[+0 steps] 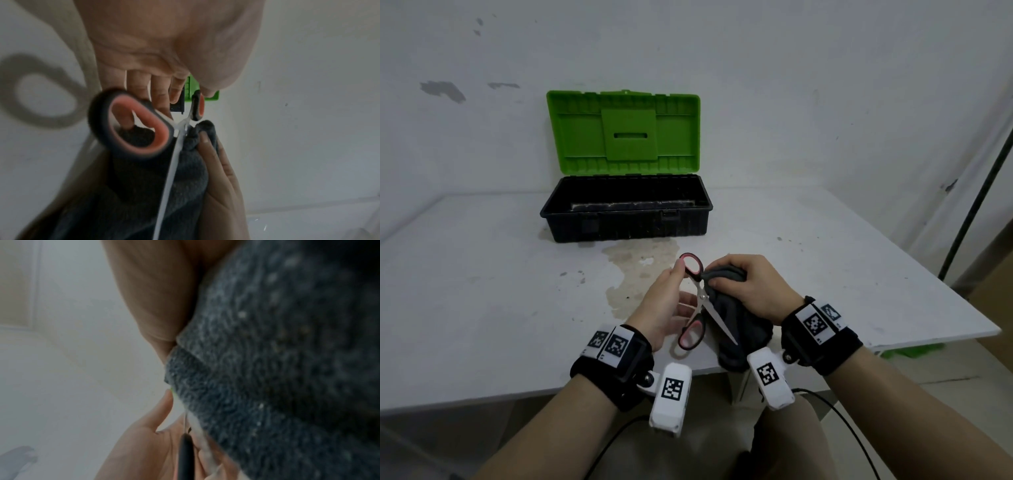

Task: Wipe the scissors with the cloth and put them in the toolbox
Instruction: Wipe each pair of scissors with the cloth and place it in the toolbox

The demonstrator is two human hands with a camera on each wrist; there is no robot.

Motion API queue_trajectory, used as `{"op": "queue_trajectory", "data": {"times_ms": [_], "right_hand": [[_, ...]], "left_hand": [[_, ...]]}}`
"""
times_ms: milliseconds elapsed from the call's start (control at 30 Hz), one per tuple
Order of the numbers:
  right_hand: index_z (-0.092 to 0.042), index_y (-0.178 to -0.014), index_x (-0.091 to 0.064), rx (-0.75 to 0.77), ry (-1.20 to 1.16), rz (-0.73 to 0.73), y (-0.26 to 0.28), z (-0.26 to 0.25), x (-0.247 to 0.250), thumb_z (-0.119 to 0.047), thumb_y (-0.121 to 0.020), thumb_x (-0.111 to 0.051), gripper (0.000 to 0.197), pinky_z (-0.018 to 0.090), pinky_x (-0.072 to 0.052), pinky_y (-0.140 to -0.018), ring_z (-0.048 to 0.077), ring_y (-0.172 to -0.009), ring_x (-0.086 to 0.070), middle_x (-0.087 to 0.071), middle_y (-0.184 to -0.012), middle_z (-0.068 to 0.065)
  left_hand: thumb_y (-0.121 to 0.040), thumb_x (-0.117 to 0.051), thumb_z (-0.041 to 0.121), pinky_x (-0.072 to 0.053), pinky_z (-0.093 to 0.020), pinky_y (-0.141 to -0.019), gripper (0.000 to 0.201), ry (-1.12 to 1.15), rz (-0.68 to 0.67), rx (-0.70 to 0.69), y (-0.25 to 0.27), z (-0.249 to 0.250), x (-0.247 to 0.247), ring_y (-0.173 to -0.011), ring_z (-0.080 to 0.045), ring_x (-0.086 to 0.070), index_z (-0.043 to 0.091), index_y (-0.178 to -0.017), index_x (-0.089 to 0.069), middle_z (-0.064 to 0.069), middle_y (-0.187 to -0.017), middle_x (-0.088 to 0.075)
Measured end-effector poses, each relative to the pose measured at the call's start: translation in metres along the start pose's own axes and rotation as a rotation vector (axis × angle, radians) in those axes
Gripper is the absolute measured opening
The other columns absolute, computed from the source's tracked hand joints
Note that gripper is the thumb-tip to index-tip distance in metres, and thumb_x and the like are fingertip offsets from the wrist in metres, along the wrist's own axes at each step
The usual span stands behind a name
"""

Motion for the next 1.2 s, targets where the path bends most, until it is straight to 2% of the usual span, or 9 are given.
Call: {"op": "queue_trajectory", "data": {"times_ms": [100,233,433,533,667,833,1000,1133,1200], "right_hand": [[-0.014,-0.102,-0.072,-0.007,-0.107,-0.073,0.005,-0.001,-0.003,-0.011,-0.087,-0.07,0.016,0.02,-0.051,-0.085,0.009,-0.093,-0.069,-0.074,-0.097,-0.003],[-0.013,-0.101,-0.072,-0.007,-0.121,-0.025,0.008,0.003,-0.004,-0.01,-0.086,-0.07,0.015,0.021,-0.052,-0.085,0.009,-0.092,-0.069,-0.075,-0.096,-0.003],[-0.013,-0.095,-0.073,-0.049,-0.168,0.134,0.013,0.009,0.008,-0.008,-0.085,-0.07,0.011,0.022,-0.053,-0.08,0.01,-0.087,-0.07,-0.075,-0.09,-0.002],[-0.015,-0.096,-0.073,-0.088,-0.142,0.102,0.014,0.01,0.002,-0.012,-0.086,-0.071,0.011,0.027,-0.055,-0.083,0.011,-0.087,-0.069,-0.074,-0.09,-0.003],[-0.026,-0.095,-0.072,-0.113,0.038,-0.001,0.017,0.006,0.002,-0.024,-0.085,-0.07,0.01,0.027,-0.053,-0.086,0.003,-0.09,-0.067,-0.073,-0.092,-0.011],[-0.029,-0.097,-0.073,-0.094,0.254,0.002,0.018,-0.013,0.017,-0.022,-0.081,-0.067,0.018,0.014,-0.046,-0.081,0.0,-0.089,-0.063,-0.072,-0.093,-0.016],[-0.027,-0.097,-0.075,-0.124,0.414,0.104,0.017,-0.019,0.037,-0.018,-0.082,-0.064,0.02,-0.004,-0.035,-0.068,0.004,-0.088,-0.059,-0.071,-0.093,-0.013],[-0.029,-0.095,-0.073,-0.084,0.448,0.202,0.023,-0.035,0.05,-0.019,-0.081,-0.063,0.02,0.002,-0.039,-0.069,0.006,-0.085,-0.061,-0.072,-0.09,-0.013],[-0.031,-0.093,-0.071,-0.051,0.468,0.201,0.026,-0.042,0.04,-0.025,-0.081,-0.064,0.015,0.016,-0.048,-0.072,0.007,-0.082,-0.063,-0.071,-0.086,-0.013]], "left_hand": [[-0.102,-0.044,0.053,-0.057,-0.036,-0.067,0.032,-0.045,0.036,-0.087,-0.002,0.013,0.004,-0.079,-0.026,-0.066,0.028,-0.113,-0.06,-0.012,-0.101,-0.068],[-0.103,-0.053,0.029,-0.05,-0.032,-0.057,0.014,-0.096,0.087,-0.212,-0.005,0.025,0.007,-0.059,-0.019,-0.059,0.018,-0.1,-0.062,-0.008,-0.09,-0.068],[-0.104,-0.047,0.025,-0.053,-0.032,-0.058,0.019,-0.213,0.072,-0.247,-0.003,0.028,0.008,-0.058,-0.019,-0.064,0.009,-0.099,-0.057,-0.013,-0.095,-0.07],[-0.106,-0.039,0.029,-0.055,-0.032,-0.053,0.025,-0.249,0.107,-0.242,-0.002,0.026,0.007,-0.057,-0.02,-0.065,0.011,-0.098,-0.053,-0.012,-0.092,-0.066],[-0.103,-0.032,0.046,-0.058,-0.051,-0.076,0.043,-0.362,0.203,-0.292,-0.002,0.02,0.016,-0.073,-0.031,-0.067,0.015,-0.087,-0.057,-0.014,-0.085,-0.067],[-0.106,-0.045,0.033,-0.056,-0.03,-0.053,0.038,-0.165,0.178,-0.221,-0.005,0.02,0.022,-0.054,-0.02,-0.064,0.007,-0.084,-0.06,-0.009,-0.072,-0.067],[-0.103,-0.054,0.03,-0.059,-0.031,-0.058,0.033,-0.016,0.156,-0.161,-0.007,0.018,0.027,-0.06,-0.025,-0.069,0.004,-0.086,-0.066,-0.013,-0.08,-0.07],[-0.101,-0.059,0.027,-0.061,-0.03,-0.06,0.031,0.039,0.174,-0.166,-0.01,0.015,0.032,-0.063,-0.027,-0.073,0.002,-0.087,-0.069,-0.014,-0.078,-0.074],[-0.1,-0.06,0.027,-0.06,-0.028,-0.06,0.031,0.038,0.204,-0.187,-0.011,0.015,0.033,-0.062,-0.023,-0.073,0.001,-0.086,-0.07,-0.014,-0.077,-0.074]]}}
Point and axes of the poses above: each hand's wrist, its own y-axis away from the middle knuckle, its own x-axis out of the back of the hand, z = x × y, the point moved 8 cm from there along -y, towards the middle knuckle
